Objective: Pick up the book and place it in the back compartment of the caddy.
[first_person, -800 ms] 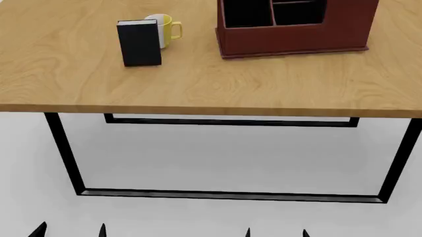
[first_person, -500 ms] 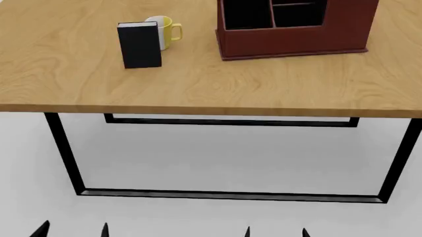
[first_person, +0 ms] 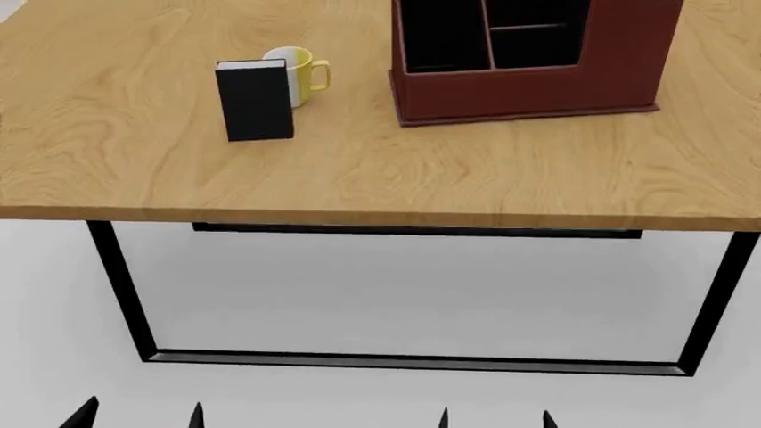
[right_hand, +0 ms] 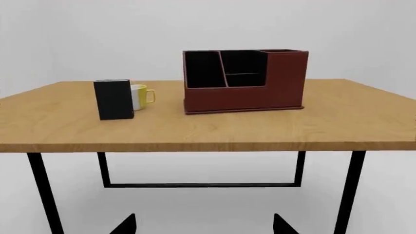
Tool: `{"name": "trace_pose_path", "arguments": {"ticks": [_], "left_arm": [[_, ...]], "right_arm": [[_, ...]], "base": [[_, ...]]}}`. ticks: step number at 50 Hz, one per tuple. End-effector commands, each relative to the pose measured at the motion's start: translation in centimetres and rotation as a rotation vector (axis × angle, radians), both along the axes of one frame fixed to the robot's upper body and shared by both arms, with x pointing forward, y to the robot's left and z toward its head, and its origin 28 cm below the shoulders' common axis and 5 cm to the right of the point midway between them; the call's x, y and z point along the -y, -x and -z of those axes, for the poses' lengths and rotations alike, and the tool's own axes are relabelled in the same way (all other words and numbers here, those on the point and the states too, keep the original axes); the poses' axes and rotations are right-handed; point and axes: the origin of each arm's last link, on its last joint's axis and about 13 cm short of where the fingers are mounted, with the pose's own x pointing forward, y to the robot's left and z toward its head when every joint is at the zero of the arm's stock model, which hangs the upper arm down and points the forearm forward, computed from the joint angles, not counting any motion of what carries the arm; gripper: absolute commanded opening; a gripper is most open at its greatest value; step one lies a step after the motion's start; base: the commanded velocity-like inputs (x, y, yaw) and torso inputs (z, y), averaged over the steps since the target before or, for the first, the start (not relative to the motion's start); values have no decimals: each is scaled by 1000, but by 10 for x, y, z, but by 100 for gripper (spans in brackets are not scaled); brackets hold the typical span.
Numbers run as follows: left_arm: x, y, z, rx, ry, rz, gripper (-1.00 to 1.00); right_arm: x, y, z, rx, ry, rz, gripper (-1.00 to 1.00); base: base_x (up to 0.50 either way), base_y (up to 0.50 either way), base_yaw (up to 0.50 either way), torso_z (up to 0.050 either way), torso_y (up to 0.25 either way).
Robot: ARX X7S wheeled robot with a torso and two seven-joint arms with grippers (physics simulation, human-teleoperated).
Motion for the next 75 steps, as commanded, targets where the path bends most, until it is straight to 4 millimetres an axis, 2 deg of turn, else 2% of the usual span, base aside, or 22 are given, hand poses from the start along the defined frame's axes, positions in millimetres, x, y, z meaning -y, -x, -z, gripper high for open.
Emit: {"name": "trace_pose_path", "arguments": {"ticks": [1,22,30,37,39,43,61,69,75], "left_arm": [[0,1,-2,7,12,16,100],[-1,-1,-6,16,-5,12,100],[-6,-5,-16,12,-45,-8,100],[-12,-8,-28,30,-47,-22,100],[-14,-10,-34,45,-62,-17,100],[-16,-14,-43,52,-80,-17,100],[-25,-25,-81,102,-127,-7,100],[-27,-29,-97,128,-81,-12,100],[-30,-31,-113,142,-65,-1,100]], "right_arm": [[-1,0,-2,4,-2,-2,100],[0,-1,-6,14,1,-2,100],[13,-9,-29,77,34,50,100],[23,-15,-57,150,59,90,100],[28,-18,-71,185,75,105,100],[32,-21,-84,213,92,117,100],[46,-23,-125,308,125,168,100],[51,-21,-144,355,136,188,100],[57,-20,-168,409,151,211,100]], "base": [[0,0,0,50,0],[0,0,0,50,0],[0,0,0,3,0],[0,0,0,0,0],[0,0,0,0,0],[0,0,0,0,0],[0,0,0,0,0],[0,0,0,0,0],[0,0,0,0,0]]}}
